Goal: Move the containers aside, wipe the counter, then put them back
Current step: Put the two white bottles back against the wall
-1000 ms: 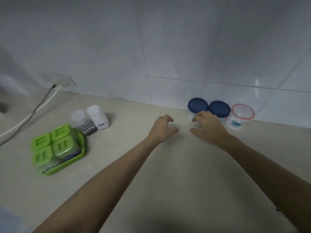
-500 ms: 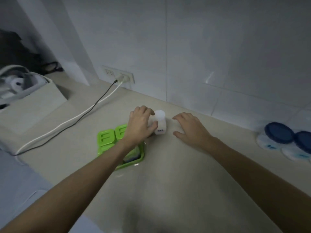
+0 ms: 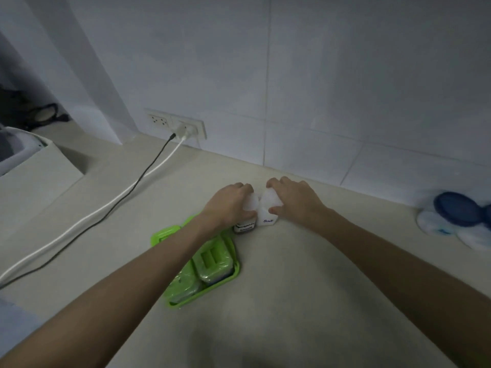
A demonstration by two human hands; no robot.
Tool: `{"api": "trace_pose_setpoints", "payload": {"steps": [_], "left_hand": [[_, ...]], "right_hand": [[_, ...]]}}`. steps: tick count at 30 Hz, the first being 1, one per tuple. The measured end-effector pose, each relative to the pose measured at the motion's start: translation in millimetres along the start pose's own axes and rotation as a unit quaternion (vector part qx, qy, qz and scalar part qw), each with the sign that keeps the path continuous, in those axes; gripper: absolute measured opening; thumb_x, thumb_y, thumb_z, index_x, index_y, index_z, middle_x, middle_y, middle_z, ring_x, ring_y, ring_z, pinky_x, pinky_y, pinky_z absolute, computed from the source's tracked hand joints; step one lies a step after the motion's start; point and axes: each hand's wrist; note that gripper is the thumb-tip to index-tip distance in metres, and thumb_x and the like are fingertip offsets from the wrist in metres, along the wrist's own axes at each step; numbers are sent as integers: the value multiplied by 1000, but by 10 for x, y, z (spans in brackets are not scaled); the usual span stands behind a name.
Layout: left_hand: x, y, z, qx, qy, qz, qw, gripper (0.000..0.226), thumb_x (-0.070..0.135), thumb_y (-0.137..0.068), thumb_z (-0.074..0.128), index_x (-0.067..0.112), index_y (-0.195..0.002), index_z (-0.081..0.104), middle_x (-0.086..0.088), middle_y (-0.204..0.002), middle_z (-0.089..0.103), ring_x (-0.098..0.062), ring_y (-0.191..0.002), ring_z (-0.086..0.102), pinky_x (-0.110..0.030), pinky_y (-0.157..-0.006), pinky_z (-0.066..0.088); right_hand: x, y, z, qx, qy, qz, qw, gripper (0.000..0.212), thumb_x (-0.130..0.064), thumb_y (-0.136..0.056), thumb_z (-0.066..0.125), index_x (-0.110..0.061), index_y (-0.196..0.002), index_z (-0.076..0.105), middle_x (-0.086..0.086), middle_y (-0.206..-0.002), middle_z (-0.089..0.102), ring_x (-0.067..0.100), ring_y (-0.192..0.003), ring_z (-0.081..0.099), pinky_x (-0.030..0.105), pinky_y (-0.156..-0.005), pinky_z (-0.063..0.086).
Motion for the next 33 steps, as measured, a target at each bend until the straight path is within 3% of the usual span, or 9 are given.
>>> {"api": "trace_pose_setpoints", "payload": {"steps": [8, 13, 16, 18, 23, 28, 33], "left_hand": [[888, -492, 116, -73, 14, 135, 988, 52, 42, -81, 68, 21, -126, 52, -6, -121, 59, -26, -112, 54, -32, -89, 41], [1672, -798, 318, -70, 58, 172, 981, 59, 37, -81, 70, 19, -133, 50, -7, -131, 54, -26, -110, 57, -23, -72, 37], [2028, -976, 463, -71, 49, 186, 979, 60, 33, -83, 69, 18, -137, 47, -9, -136, 52, -26, -120, 51, -28, -88, 42], [2171, -1086, 534, -62, 36, 185, 980, 59, 31, -84, 69, 17, -137, 47, -11, -135, 52, -27, -124, 49, -33, -100, 39], [2472, -1422, 700, -40, 21, 182, 982, 50, 28, -83, 67, 12, -128, 53, -13, -129, 55, -30, -118, 52, -37, -97, 43], [2681, -1734, 691, -32, 24, 171, 984, 51, 24, -87, 64, 12, -133, 49, -10, -140, 47, -26, -129, 45, -37, -105, 37], [2837, -1758, 750, -27, 48, 177, 983, 46, 18, -85, 63, 8, -128, 50, -14, -134, 44, -28, -120, 51, -38, -94, 45]], "right_hand": [[1108, 855, -179, 32, -92, 114, 989, 56, -29, -80, 69, -18, -128, 44, 10, -120, 51, 30, -104, 55, 35, -89, 40], [1746, 1212, -254, 59, -74, 204, 974, 56, -26, -78, 72, -18, -127, 46, 13, -119, 52, 33, -104, 54, 40, -91, 44], [2057, 1313, -257, 71, -32, 239, 968, 57, -30, -80, 70, -18, -130, 45, 15, -120, 53, 35, -104, 56, 43, -89, 42], [2203, 1314, -244, 72, -12, 241, 968, 57, -30, -81, 69, -18, -131, 44, 16, -121, 53, 36, -104, 56, 42, -88, 41], [2595, 1291, -185, 86, -19, 261, 961, 55, -30, -84, 66, -15, -132, 43, 18, -122, 53, 38, -105, 56, 43, -90, 40], [2844, 1207, -245, 78, -40, 271, 959, 56, -28, -86, 64, -16, -136, 41, 18, -131, 48, 38, -114, 52, 42, -98, 36], [2861, 1234, -264, 99, -98, 257, 956, 63, -15, -80, 71, -13, -136, 41, 23, -132, 39, 41, -110, 52, 41, -96, 43]]}}
Point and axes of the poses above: each hand's wrist, its own y-axis away from the middle knuckle, its own z-axis out of the palm, x = y × z
